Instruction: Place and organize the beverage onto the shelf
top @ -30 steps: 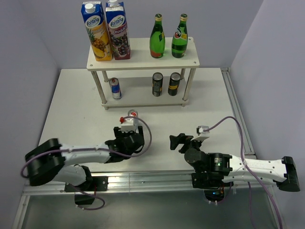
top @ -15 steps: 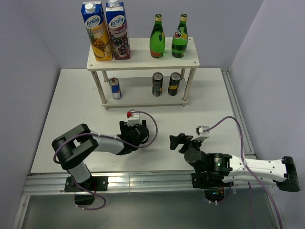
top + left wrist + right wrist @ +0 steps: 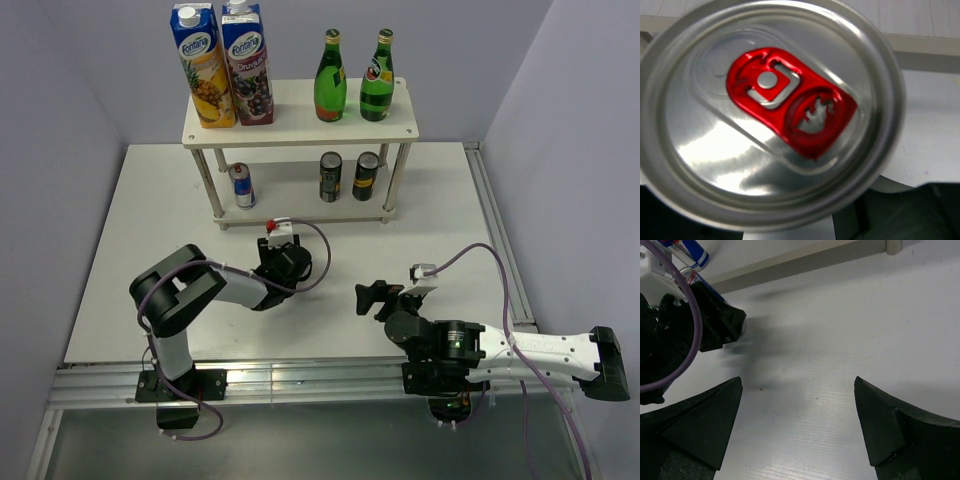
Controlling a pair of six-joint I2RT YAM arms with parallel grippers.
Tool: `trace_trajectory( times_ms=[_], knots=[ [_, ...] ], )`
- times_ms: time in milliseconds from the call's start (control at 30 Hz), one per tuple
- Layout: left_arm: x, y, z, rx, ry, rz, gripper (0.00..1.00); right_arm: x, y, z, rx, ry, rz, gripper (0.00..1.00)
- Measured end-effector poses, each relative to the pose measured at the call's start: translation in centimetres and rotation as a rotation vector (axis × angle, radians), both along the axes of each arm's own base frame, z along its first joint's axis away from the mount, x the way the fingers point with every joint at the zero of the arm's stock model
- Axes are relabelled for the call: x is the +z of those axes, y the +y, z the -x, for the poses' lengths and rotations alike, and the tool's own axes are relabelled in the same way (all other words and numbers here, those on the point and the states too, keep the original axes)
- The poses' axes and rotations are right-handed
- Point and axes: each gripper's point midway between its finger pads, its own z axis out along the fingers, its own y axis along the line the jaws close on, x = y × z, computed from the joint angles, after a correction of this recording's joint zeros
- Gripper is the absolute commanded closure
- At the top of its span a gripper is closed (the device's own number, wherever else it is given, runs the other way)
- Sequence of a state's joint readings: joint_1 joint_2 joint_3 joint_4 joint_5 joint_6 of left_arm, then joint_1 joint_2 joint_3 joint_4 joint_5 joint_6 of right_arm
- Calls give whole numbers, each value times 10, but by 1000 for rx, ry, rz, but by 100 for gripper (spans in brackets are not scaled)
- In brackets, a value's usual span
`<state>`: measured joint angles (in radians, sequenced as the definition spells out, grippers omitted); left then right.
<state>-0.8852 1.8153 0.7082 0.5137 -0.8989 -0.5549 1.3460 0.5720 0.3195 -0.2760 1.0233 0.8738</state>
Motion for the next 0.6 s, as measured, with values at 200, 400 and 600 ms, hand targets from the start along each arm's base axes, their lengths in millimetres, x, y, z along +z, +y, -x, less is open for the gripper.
trace_trajectory(
  times_ms=[200,400,600],
  knots=[
    [5,6,-10,18,1,-24,100,0,0,0,0,0,1,0],
    [36,15,-20,24,-22,-19,100,0,0,0,0,0,0,0],
    [88,25,-56,65,-107,46,100,0,0,0,0,0,0,0]
  ],
)
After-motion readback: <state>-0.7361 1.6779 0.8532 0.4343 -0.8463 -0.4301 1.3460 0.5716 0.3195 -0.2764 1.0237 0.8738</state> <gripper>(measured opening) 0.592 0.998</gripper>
